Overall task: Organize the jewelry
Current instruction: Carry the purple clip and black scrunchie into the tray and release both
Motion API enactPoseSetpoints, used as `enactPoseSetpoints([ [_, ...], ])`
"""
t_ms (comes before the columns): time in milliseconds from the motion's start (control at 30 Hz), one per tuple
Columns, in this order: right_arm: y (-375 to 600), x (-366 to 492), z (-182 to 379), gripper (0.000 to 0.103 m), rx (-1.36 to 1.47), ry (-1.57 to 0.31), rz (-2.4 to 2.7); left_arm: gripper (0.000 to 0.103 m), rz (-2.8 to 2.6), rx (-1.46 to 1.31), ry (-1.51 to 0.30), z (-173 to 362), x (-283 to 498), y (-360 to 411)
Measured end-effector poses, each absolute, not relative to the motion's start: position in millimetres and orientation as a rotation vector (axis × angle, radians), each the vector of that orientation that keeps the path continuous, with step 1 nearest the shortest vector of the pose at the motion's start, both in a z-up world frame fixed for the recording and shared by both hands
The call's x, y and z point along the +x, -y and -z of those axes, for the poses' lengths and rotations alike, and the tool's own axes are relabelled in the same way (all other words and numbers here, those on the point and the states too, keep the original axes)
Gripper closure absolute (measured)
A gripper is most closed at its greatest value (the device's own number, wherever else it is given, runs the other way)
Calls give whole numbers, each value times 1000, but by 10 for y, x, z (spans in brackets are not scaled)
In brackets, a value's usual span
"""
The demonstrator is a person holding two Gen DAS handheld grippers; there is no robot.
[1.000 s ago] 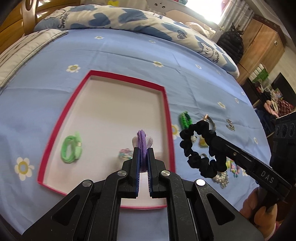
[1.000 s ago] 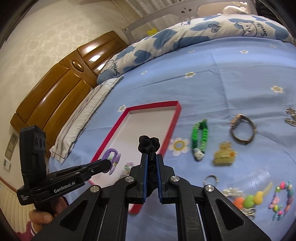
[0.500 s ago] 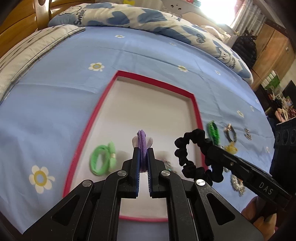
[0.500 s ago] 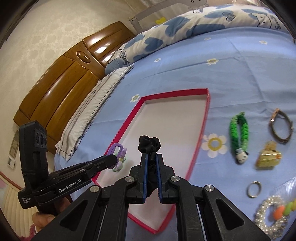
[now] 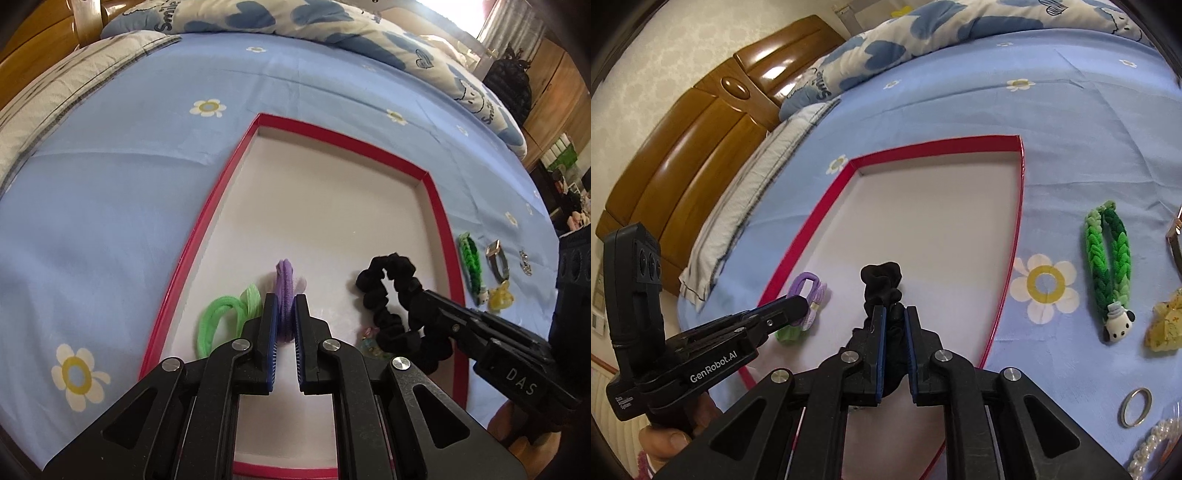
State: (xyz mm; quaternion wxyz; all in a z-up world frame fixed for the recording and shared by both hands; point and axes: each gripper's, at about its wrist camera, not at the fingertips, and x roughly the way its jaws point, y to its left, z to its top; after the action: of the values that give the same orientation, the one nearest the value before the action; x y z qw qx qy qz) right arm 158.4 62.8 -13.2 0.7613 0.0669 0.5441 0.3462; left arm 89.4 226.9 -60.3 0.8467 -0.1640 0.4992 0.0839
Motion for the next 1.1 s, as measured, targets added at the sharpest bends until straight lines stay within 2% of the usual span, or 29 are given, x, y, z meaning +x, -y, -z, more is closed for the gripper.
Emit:
enactPoseSetpoints([
  [167, -597, 1599, 124, 88, 129, -1181, -749, 94, -177, -329, -1065, 639, 881, -2239],
  [233, -602, 1600, 113, 86, 131, -1180, -752, 90, -174, -329, -1065, 632, 874, -2232],
  [300, -601, 1599, 95, 78, 131, -1176, -753, 87, -175, -327, -1064, 623, 876, -2228],
  [367, -596, 1591, 70, 73, 129, -1169, -759, 83, -173, -327, -1062, 611, 871, -2222],
  [500, -565, 1570, 24, 73, 122, -1156, -762, 79, -172, -325, -1058, 580, 851, -2212],
  [633, -522, 1551, -29, 72, 132, -1145, -756, 67, -175, -322, -1044, 521, 815, -2194],
  [700, -484, 1546, -63, 67, 138, -1136, -755, 67, -174, -322, -1040, 496, 801, -2183],
  [1100, -26, 1513, -195, 67, 193, -1109, -700, 67, -137, -323, -1014, 311, 811, -1987],
])
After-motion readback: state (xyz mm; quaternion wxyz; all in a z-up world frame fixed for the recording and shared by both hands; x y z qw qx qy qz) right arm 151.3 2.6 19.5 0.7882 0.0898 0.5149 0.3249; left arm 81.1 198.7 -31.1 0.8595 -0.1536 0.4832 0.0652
